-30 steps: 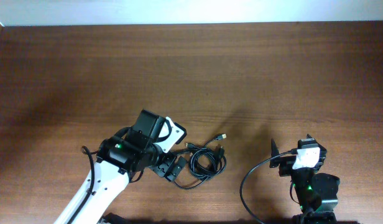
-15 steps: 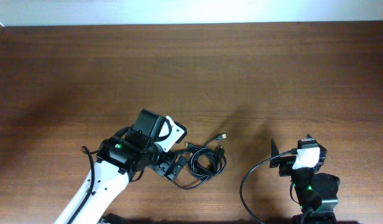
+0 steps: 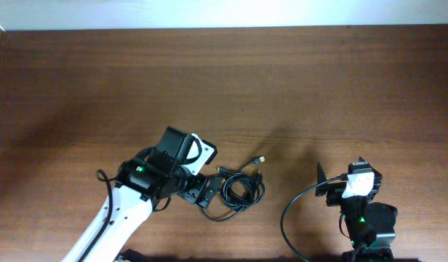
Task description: Untangle cables
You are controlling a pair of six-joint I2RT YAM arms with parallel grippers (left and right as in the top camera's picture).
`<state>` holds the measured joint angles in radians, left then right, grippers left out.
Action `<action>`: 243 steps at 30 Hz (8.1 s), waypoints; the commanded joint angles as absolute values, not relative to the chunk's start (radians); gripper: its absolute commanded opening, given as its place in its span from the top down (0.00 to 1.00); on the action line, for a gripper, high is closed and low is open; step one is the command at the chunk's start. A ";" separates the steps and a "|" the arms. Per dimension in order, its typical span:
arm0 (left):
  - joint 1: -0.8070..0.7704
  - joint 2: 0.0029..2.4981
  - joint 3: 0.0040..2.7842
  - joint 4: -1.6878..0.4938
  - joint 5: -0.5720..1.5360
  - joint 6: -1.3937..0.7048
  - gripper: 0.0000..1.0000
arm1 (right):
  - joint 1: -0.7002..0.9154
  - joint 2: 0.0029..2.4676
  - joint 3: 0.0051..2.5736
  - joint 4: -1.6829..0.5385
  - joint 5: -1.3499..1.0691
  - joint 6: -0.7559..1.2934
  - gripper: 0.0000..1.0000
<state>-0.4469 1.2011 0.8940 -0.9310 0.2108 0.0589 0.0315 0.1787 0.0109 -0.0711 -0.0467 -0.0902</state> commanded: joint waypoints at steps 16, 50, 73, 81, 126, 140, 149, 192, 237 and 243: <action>-0.694 1.694 0.912 -0.646 0.149 -0.325 0.75 | 0.039 0.181 0.006 -0.075 -0.056 -0.097 0.01; -0.691 1.163 1.013 -0.477 0.145 -0.512 1.00 | 0.039 0.321 0.865 -0.824 -0.507 0.200 0.01; -0.776 1.194 1.013 -0.287 0.448 -0.485 1.00 | 0.039 0.481 0.875 -0.744 -0.823 0.557 0.31; -0.811 1.295 1.013 -0.162 0.444 -0.485 1.00 | 0.039 0.601 0.875 -0.755 -0.854 0.519 0.95; -0.968 1.163 1.013 -0.393 -0.653 -0.211 1.00 | 0.039 0.609 0.876 -0.550 -1.174 0.480 0.96; -0.966 1.159 1.013 -0.323 -0.751 -0.215 1.00 | 0.039 0.616 0.876 -0.623 -1.058 0.487 0.15; -0.967 1.159 1.013 -0.082 -0.134 -0.215 1.00 | 0.039 0.644 0.876 -0.638 -0.912 0.482 0.16; -0.867 1.040 1.013 0.015 -1.108 -0.207 1.00 | 0.039 0.651 0.876 -0.588 -1.170 0.584 0.96; -0.852 0.949 1.013 -0.292 0.171 0.247 1.00 | 0.039 0.654 0.876 -0.381 -1.147 0.426 0.14; -0.853 0.949 1.013 -0.220 0.324 0.247 1.00 | 0.039 0.655 0.875 -0.454 -1.009 0.422 0.51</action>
